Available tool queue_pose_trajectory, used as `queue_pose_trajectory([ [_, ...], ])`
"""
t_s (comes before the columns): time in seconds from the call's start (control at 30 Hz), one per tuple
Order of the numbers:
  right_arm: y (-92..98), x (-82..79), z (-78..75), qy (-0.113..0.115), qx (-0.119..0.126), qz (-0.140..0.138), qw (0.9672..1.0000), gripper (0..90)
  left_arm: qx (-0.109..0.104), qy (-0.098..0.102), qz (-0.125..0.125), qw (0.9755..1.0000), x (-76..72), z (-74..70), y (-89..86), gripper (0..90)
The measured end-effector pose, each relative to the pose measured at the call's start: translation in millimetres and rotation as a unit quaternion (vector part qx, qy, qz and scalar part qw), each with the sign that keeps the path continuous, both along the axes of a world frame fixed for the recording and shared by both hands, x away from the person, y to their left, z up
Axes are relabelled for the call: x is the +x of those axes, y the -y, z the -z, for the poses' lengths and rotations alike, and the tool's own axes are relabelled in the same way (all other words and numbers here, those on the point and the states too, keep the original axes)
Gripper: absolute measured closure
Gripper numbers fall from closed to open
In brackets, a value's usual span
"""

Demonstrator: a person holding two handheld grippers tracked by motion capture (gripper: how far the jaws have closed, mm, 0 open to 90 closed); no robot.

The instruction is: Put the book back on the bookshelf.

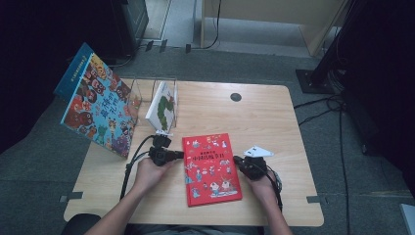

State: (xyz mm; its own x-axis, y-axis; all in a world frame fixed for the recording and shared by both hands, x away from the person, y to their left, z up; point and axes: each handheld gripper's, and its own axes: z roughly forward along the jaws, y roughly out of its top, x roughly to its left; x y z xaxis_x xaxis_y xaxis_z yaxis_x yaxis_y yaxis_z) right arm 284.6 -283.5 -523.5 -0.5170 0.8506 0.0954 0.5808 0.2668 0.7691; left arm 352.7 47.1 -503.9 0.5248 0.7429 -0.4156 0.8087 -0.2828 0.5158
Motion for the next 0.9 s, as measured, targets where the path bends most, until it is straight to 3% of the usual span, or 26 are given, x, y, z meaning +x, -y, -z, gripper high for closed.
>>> queue_pose_trajectory([
  [0.23, 0.8, -9.6, 0.1, -0.003, 0.004, 0.017, 0.9999, 90.0, -0.001, 0.003, 0.002, 1.0000, 4.9, 1.7, 3.8, 89.4],
  [0.6, 2.8, -14.6, 0.0, 0.002, -0.002, 0.019, 0.9998, 85.9, -0.005, 0.003, -0.002, 1.0000, 5.7, 2.8, 4.4, 88.1],
  [0.9, 4.4, -15.4, -6.6, 0.001, 0.011, 0.030, 0.9995, 76.4, -0.011, -0.006, 0.011, 0.9999, -11.5, -3.6, -1.4, 87.4],
])
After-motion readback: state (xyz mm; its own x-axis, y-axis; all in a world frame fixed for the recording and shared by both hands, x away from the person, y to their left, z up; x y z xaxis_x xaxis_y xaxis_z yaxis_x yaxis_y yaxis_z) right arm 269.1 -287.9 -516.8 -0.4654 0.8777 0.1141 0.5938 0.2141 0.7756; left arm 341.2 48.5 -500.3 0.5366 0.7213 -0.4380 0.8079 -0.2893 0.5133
